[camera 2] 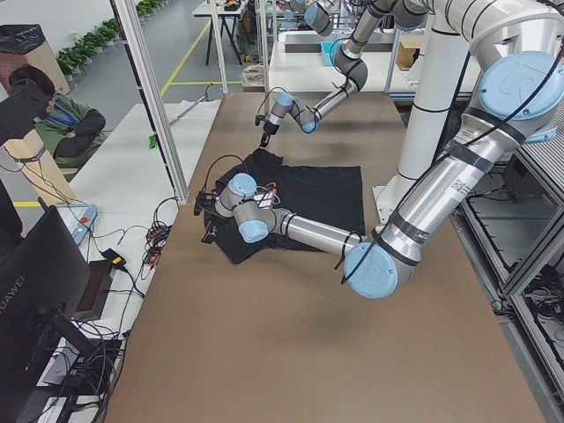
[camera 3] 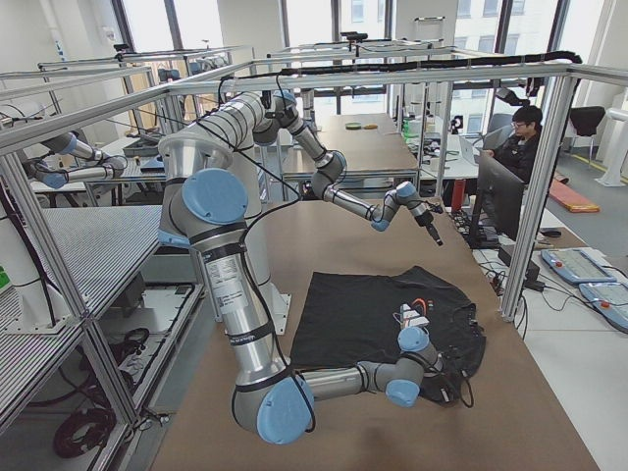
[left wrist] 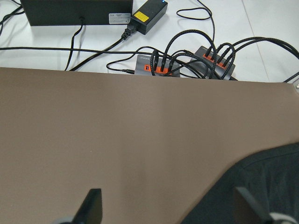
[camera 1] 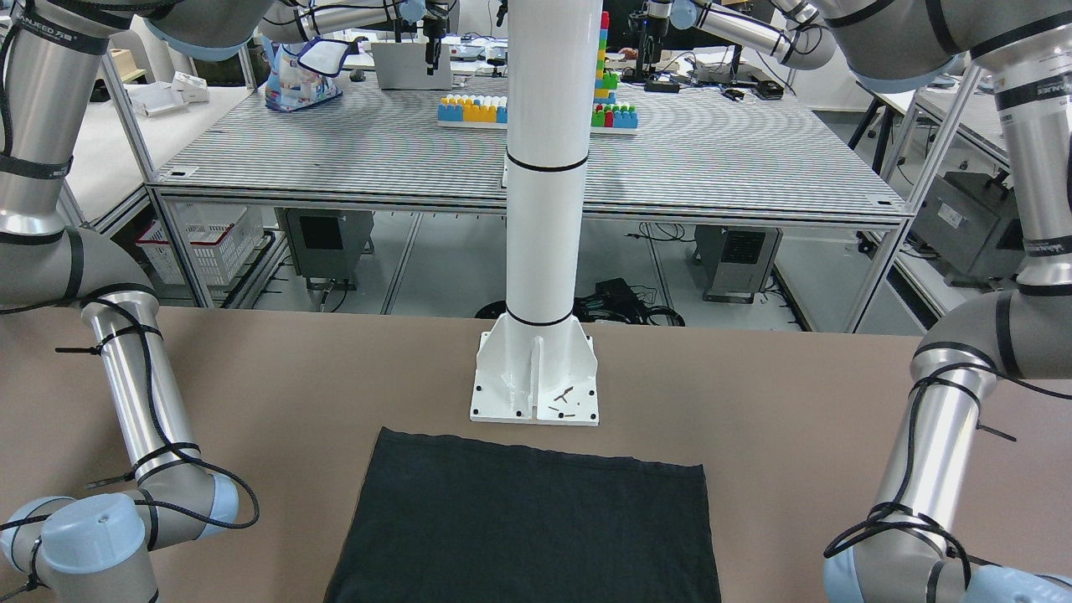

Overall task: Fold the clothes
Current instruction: 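Grasp the sleeve nearest the right gripper and lift it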

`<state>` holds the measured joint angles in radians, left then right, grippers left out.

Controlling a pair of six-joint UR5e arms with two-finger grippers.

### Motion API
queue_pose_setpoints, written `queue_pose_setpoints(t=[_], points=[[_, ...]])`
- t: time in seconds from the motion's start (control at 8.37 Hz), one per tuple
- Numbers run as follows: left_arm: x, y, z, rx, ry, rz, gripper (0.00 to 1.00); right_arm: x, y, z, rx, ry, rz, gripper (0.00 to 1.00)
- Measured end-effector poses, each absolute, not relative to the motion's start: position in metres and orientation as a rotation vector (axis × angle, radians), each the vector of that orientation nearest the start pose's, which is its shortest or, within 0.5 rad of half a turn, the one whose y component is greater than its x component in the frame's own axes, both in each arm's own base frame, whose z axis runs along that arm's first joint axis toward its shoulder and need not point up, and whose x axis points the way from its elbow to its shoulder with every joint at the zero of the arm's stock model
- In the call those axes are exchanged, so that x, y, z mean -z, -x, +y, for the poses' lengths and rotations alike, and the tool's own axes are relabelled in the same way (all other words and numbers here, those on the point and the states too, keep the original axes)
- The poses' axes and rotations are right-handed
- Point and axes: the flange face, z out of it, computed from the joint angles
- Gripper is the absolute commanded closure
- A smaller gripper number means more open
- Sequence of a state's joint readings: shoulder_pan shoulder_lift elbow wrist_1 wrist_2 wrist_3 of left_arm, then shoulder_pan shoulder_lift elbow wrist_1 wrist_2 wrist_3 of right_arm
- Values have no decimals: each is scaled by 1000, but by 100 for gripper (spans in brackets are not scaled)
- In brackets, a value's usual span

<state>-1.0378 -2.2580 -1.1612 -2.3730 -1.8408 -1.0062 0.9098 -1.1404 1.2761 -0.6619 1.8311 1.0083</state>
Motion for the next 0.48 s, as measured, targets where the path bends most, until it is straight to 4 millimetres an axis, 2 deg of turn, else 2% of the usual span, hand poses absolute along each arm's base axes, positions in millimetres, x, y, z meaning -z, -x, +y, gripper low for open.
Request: queue_pose_setpoints(t=[0.12,0.48], points=[[-340,-303,-725,279,-604,925,0,-437,343,-614,-167,-536,-959,100],[-340,-303,-725,280,-605,925,0,-358,337,-606,-169,-560,-1013,100]])
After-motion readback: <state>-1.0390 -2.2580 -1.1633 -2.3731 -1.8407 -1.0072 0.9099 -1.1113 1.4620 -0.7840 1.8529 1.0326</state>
